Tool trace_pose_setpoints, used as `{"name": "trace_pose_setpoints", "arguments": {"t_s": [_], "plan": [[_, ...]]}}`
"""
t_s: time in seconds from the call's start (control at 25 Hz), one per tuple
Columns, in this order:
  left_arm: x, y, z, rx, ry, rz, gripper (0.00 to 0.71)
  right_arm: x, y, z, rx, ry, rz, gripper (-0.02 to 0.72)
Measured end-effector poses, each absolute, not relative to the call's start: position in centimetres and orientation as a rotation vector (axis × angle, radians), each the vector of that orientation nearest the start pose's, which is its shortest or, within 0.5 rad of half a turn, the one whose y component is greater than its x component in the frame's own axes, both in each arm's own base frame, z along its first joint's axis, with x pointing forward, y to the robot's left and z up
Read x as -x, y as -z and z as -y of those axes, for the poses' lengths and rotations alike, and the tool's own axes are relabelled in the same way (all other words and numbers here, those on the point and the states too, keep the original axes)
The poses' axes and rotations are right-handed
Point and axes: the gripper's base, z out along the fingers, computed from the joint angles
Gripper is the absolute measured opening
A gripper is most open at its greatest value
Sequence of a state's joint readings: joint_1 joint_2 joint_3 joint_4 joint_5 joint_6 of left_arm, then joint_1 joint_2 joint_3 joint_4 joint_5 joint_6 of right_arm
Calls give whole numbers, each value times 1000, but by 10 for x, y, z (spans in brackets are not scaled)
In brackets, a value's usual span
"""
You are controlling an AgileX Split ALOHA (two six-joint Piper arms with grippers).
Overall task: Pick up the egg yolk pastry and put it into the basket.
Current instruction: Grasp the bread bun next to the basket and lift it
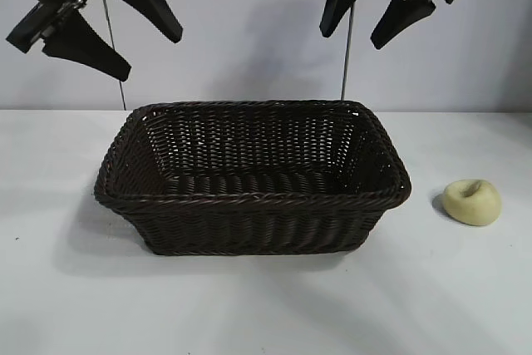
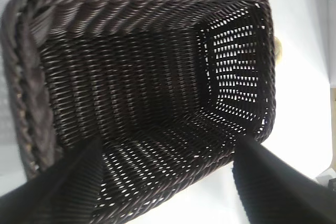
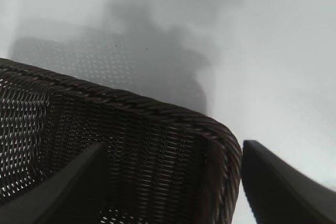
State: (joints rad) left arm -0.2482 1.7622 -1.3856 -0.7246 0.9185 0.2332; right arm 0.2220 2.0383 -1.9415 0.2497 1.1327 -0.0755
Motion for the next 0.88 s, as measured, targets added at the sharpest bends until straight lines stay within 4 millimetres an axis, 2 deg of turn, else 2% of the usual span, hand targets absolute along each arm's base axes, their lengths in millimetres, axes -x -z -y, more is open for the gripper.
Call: {"name": "trace_pose_setpoints", "arguments": {"t_s": [0.28, 0.44, 0.88], "plan": [[-361, -253, 141, -154, 899, -2704, 507, -428, -293, -115, 360, -335, -2774, 516], [-362, -251, 141, -148, 896, -2703, 507, -429, -293, -106, 338, -322, -2791, 516], [-363, -251, 141, -145, 893, -2698, 507, -441, -293, -37, 112, -290, -2796, 516]]}}
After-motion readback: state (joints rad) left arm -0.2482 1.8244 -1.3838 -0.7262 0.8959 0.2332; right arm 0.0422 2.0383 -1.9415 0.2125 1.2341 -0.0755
